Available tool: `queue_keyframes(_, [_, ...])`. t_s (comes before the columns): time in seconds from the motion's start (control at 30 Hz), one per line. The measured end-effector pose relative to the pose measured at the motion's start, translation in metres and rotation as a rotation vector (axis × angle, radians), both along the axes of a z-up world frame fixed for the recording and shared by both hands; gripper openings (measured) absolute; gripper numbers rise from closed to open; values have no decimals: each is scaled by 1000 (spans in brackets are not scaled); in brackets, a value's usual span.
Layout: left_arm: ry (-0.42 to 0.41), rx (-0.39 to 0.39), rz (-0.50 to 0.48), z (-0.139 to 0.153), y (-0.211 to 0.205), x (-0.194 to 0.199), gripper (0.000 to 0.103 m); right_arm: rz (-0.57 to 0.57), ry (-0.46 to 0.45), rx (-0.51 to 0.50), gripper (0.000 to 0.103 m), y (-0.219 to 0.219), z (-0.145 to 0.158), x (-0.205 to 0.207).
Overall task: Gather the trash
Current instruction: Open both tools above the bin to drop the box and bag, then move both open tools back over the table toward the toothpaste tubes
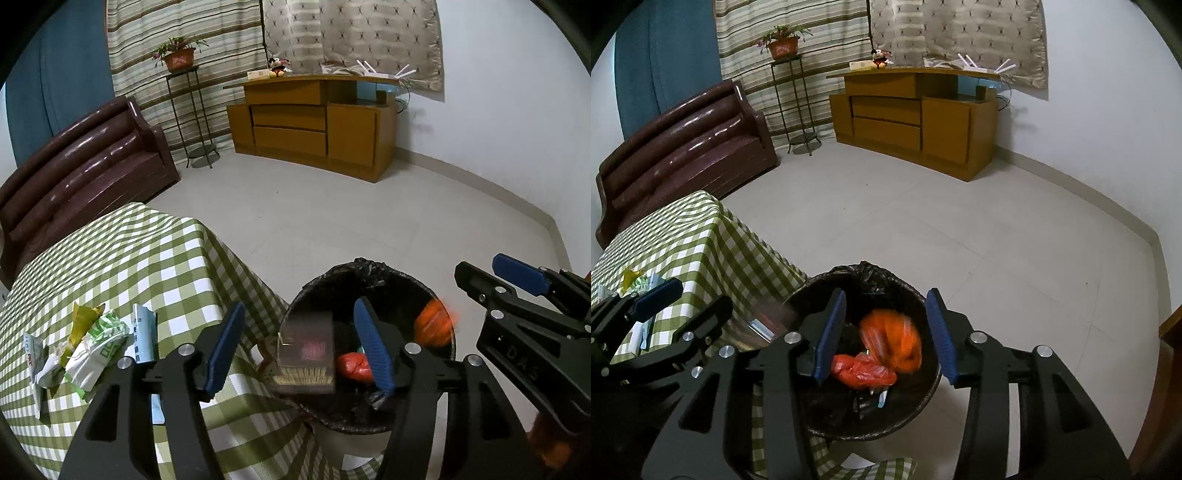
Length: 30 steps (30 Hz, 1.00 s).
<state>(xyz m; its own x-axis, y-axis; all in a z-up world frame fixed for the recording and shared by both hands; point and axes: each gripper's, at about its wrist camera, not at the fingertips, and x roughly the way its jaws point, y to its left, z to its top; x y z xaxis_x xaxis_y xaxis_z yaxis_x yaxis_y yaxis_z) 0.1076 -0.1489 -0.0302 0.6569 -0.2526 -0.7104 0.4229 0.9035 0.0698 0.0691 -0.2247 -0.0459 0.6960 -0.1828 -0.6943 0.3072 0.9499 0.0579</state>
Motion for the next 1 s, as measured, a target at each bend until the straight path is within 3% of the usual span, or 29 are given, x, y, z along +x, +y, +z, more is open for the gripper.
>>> queue_keyframes(0.57, [1,-18,17,3,5,-3,68,3,0,0,45,0,1,0])
queue_keyframes(1.0, [-9,-36,39,13,25,-7,69,20,-9,-9,45,9,9,-2])
